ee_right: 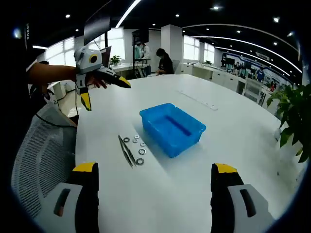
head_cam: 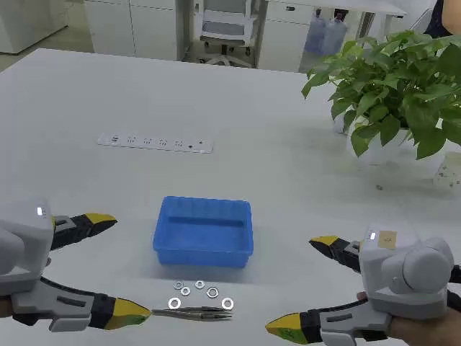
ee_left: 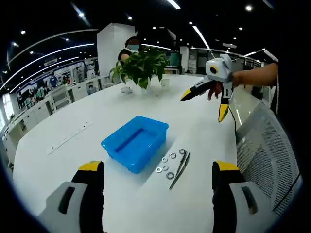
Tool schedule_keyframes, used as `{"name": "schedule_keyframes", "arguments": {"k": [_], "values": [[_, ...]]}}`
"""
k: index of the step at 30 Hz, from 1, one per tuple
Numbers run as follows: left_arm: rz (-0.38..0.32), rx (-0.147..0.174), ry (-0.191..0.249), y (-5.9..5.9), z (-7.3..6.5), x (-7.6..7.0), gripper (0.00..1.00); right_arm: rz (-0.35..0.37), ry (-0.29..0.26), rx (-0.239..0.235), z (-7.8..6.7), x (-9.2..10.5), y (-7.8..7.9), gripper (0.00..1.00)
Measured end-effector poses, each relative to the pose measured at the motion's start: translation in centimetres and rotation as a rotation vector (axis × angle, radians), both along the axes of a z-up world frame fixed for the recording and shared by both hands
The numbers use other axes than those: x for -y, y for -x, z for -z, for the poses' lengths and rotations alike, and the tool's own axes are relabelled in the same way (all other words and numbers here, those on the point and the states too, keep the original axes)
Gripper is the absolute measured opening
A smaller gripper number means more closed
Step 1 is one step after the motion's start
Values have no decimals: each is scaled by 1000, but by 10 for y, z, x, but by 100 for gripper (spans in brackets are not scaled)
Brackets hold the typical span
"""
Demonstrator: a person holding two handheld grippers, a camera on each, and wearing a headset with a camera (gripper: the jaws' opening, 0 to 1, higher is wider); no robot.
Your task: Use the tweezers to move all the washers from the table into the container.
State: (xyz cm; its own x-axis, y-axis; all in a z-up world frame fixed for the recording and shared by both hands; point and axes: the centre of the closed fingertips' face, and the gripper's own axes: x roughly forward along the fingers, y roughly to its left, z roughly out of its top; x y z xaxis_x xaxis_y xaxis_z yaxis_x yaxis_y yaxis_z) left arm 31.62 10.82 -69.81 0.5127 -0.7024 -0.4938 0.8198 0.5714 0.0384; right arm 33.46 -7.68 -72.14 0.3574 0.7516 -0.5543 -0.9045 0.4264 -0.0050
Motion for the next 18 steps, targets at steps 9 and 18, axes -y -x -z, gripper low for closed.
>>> {"name": "schedule_keyframes", "arguments": {"k": [9,18], "values": [[2,0,0,1,0,1,97,0,0,0,0,0,0,96],[4,2,-3,1,-1,1,97,-1,-1,-1,0,0,0,96]]}}
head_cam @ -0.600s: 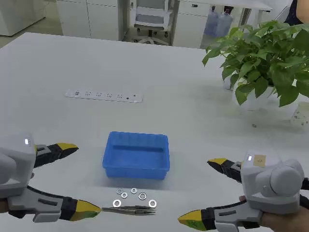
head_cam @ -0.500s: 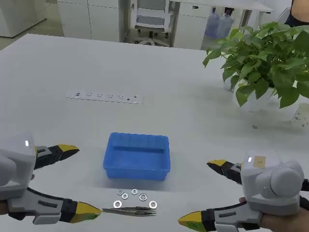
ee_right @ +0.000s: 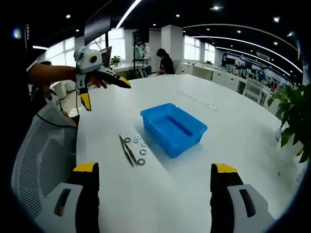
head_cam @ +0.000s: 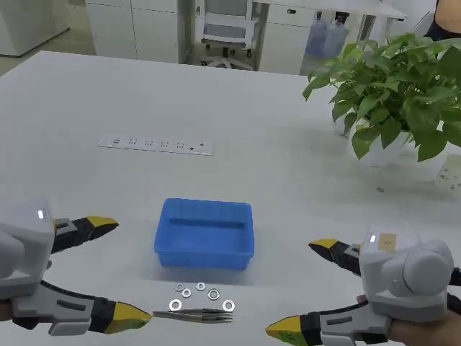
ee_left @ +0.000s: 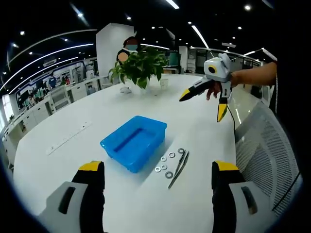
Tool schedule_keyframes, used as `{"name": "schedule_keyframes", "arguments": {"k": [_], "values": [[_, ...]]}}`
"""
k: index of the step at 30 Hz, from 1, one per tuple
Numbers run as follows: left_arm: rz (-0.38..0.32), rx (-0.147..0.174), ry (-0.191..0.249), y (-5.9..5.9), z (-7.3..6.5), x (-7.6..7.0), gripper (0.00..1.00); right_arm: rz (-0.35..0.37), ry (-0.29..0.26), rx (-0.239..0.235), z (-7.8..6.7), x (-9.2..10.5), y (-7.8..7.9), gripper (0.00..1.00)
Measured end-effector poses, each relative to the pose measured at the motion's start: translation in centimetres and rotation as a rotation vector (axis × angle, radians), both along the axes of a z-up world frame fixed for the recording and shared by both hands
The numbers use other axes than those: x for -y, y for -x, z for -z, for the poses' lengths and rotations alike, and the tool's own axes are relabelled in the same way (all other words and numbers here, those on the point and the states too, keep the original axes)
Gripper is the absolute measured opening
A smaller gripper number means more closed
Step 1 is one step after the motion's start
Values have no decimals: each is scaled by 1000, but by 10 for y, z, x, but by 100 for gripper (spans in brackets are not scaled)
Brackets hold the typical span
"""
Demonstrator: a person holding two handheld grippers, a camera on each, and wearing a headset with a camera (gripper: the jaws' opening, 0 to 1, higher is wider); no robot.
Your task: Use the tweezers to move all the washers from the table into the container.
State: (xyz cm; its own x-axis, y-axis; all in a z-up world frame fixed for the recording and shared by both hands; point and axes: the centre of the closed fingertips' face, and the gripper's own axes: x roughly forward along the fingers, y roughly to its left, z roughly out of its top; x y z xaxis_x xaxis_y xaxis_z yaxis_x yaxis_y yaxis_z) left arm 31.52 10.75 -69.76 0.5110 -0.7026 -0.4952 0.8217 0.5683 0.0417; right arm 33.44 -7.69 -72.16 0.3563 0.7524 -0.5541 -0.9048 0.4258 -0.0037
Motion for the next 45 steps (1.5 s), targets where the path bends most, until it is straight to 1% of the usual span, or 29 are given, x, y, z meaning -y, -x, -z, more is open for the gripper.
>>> {"name": "schedule_keyframes", "arguments": {"k": [34,45], "values": [[5,-1,-8,1,0,0,97,-4,-3,0,-1,-1,0,94],[10,-3,-16,3,1,0,96,-4,-4,8,-2,-1,0,93]]}}
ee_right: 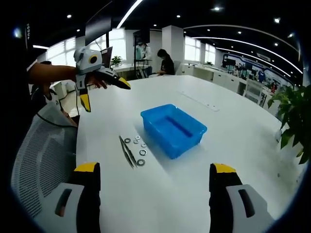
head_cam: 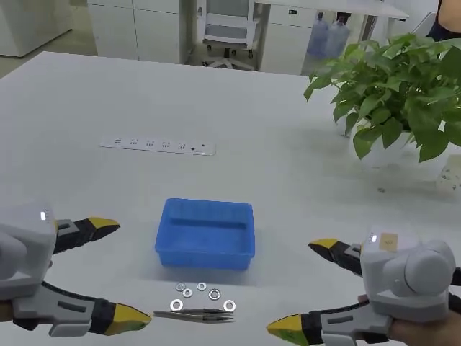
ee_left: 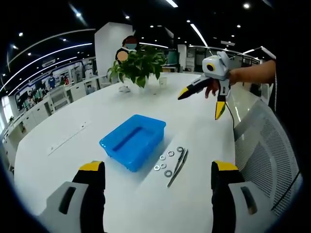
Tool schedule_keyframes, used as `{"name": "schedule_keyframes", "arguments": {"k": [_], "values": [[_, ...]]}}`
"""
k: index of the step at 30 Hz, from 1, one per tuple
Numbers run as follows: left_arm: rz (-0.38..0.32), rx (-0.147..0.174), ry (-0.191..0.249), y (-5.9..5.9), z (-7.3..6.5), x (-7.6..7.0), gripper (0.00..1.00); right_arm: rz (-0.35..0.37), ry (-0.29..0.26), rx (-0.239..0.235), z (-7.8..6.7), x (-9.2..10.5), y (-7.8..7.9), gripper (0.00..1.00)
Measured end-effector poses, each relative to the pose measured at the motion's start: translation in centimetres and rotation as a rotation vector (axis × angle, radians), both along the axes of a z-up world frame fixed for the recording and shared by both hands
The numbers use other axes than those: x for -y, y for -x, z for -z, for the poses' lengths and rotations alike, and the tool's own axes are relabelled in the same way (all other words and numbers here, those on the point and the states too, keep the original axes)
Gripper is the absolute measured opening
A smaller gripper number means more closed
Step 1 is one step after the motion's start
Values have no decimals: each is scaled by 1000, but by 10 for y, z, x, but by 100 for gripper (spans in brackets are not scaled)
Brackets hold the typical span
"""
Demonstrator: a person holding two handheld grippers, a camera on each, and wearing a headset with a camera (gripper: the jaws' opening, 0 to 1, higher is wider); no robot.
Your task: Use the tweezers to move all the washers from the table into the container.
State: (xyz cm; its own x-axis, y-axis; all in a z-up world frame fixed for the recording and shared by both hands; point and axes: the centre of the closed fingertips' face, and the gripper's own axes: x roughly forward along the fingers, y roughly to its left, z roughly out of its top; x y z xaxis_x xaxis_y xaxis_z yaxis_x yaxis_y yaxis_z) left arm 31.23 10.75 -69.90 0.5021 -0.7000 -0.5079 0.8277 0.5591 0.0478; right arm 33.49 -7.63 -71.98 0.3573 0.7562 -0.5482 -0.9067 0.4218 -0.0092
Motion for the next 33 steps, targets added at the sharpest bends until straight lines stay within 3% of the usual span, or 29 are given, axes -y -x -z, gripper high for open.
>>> {"name": "schedule_keyframes", "arguments": {"k": [14,27,33], "values": [[13,16,0,-1,-1,1,93,-5,4,8,0,-1,0,92],[121,17,-39,8,11,13,70,-95,56,58,7,-9,4,79],[159,-7,-70,10,22,17,61,-181,108,83,17,-17,8,71]]}}
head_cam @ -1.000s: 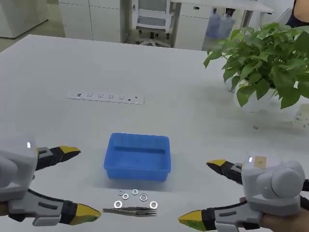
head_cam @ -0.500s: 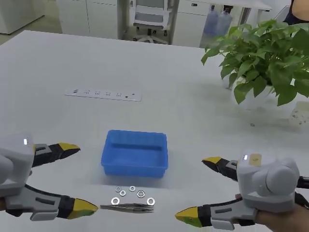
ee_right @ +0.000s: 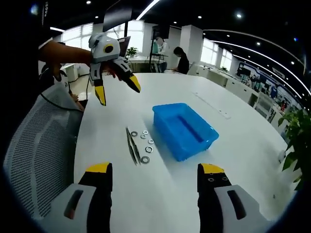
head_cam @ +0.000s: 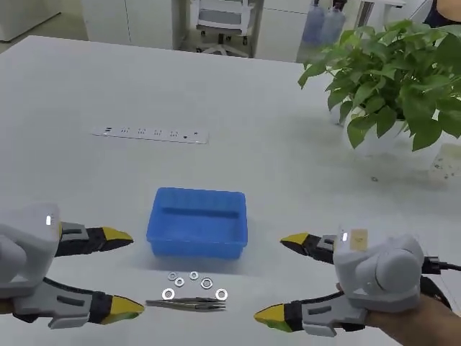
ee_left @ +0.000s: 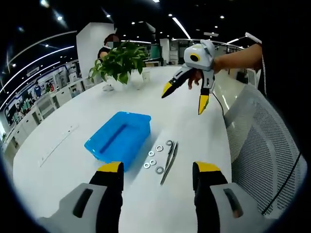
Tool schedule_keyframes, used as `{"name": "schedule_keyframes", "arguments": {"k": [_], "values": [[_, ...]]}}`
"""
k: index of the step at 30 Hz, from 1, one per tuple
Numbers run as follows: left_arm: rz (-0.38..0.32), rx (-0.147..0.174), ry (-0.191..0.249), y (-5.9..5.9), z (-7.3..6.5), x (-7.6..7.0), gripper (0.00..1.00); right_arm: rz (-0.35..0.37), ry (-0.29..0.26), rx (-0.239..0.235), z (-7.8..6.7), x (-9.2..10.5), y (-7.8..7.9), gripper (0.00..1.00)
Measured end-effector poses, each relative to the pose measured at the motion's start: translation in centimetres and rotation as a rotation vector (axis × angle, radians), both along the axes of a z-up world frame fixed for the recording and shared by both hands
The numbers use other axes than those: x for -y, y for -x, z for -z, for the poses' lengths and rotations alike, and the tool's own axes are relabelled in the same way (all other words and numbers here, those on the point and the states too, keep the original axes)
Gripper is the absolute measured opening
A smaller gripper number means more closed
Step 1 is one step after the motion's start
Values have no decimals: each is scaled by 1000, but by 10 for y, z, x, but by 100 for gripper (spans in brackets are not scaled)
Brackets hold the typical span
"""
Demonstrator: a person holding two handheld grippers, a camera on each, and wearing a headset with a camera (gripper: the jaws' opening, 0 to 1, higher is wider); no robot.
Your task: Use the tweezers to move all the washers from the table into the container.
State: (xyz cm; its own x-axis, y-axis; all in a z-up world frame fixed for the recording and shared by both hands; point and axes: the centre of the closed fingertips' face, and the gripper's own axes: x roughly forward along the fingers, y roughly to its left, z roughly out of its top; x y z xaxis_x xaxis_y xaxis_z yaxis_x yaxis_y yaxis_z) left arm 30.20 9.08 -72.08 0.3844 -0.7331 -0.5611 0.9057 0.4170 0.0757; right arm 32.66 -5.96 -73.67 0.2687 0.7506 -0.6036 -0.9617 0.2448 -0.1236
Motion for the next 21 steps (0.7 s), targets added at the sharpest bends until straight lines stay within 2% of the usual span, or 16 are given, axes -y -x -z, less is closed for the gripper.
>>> {"name": "schedule_keyframes", "arguments": {"k": [5,9,12,16,21], "values": [[28,-18,-22,2,9,2,53,-62,44,5,11,-6,5,64],[53,-26,-47,2,17,3,46,-102,63,3,18,-11,8,59],[82,-33,-82,4,25,4,39,-133,75,-2,24,-17,10,56],[105,-46,-98,4,32,5,31,-166,88,-5,29,-24,12,50],[130,-62,-131,1,42,4,26,-216,109,-13,37,-34,16,43]]}}
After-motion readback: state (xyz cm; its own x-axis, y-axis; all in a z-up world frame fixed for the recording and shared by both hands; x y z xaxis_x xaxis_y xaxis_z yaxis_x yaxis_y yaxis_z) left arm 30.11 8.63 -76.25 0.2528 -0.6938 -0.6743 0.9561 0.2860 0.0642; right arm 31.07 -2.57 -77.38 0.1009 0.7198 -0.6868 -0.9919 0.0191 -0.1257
